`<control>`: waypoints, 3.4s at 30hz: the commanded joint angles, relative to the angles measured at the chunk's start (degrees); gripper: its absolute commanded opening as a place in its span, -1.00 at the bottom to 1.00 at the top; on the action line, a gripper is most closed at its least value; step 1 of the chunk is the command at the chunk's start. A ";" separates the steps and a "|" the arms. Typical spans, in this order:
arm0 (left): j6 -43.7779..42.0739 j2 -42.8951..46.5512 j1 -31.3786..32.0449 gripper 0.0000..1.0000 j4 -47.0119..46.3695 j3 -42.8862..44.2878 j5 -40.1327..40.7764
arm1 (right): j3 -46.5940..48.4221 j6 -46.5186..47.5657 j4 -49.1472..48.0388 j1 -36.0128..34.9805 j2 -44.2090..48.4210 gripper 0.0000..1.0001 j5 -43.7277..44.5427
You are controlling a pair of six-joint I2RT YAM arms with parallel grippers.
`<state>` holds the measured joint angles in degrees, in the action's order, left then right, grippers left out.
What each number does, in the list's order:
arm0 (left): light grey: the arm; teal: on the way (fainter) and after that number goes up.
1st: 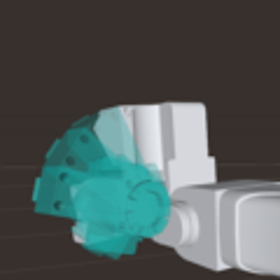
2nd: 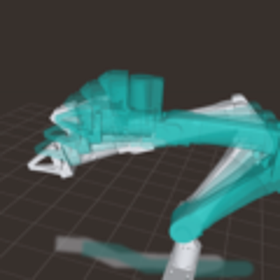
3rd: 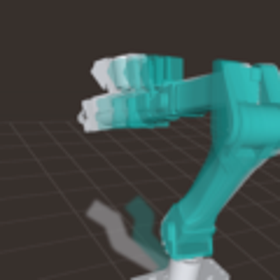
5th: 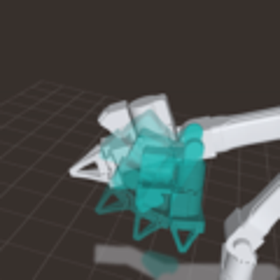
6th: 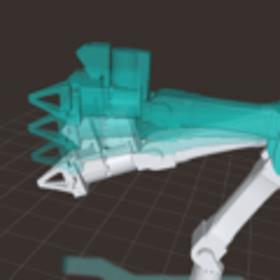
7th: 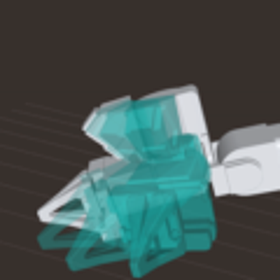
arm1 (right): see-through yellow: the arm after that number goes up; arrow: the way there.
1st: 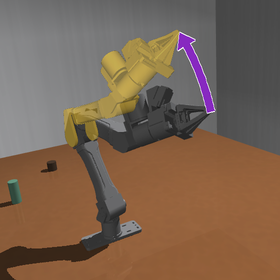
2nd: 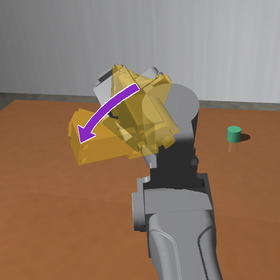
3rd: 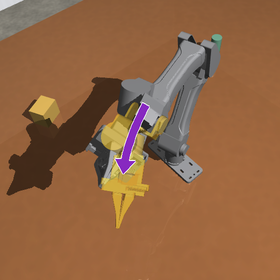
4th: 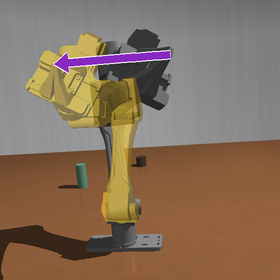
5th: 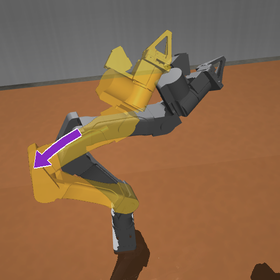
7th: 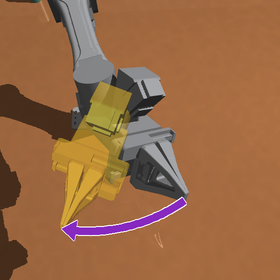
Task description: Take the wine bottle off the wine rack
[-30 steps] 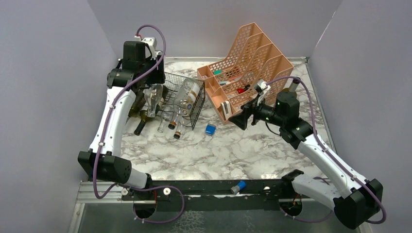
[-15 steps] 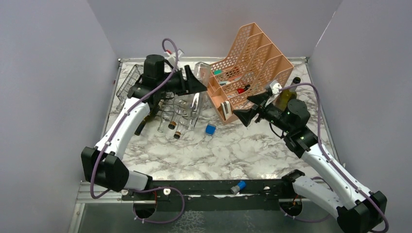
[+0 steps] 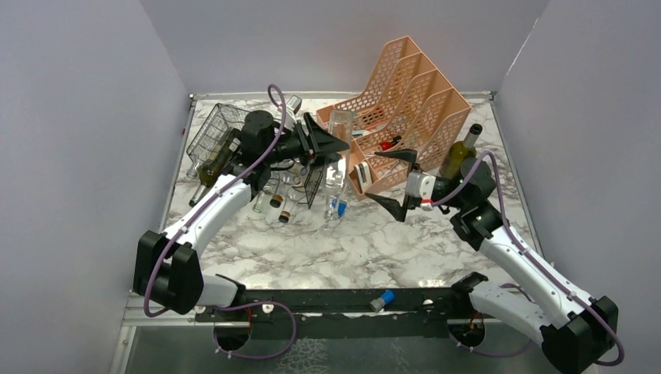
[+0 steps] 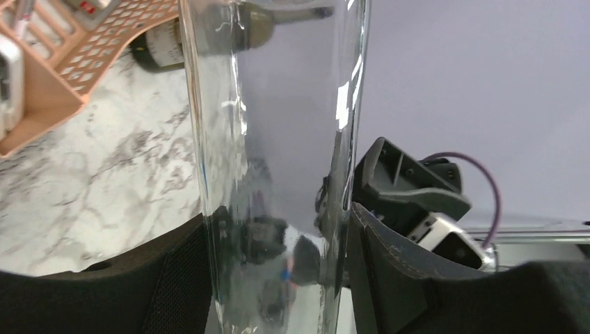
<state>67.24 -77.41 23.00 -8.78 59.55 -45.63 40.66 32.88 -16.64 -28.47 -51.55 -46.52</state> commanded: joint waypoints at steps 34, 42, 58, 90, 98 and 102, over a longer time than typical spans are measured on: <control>27.87 7.27 -0.02 -0.39 -12.80 -3.74 1.91 | 17.44 68.08 0.51 -16.53 -21.39 0.59 2.03; 27.99 7.18 -0.06 -0.34 -12.77 -5.33 1.64 | 17.56 65.72 0.19 -16.97 -21.61 0.17 3.77; 24.99 6.42 -0.02 0.99 -10.18 -5.92 2.48 | 16.42 41.53 2.14 -16.96 -15.75 -0.32 7.73; -26.36 13.72 -1.69 0.99 31.41 11.81 23.62 | -8.07 -28.27 2.16 -1.60 0.77 -0.44 56.96; -31.91 15.96 -1.73 0.99 33.28 10.70 26.05 | -11.13 -33.19 -8.89 5.58 -4.54 -0.42 54.45; -33.23 16.65 -1.73 0.99 33.78 10.56 26.43 | -13.28 -33.88 -16.34 7.81 -7.63 -0.39 55.23</control>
<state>37.65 -62.28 21.43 23.70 70.11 -21.32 28.40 1.56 -19.05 -22.52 -57.30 7.05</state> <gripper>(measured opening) 0.992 0.616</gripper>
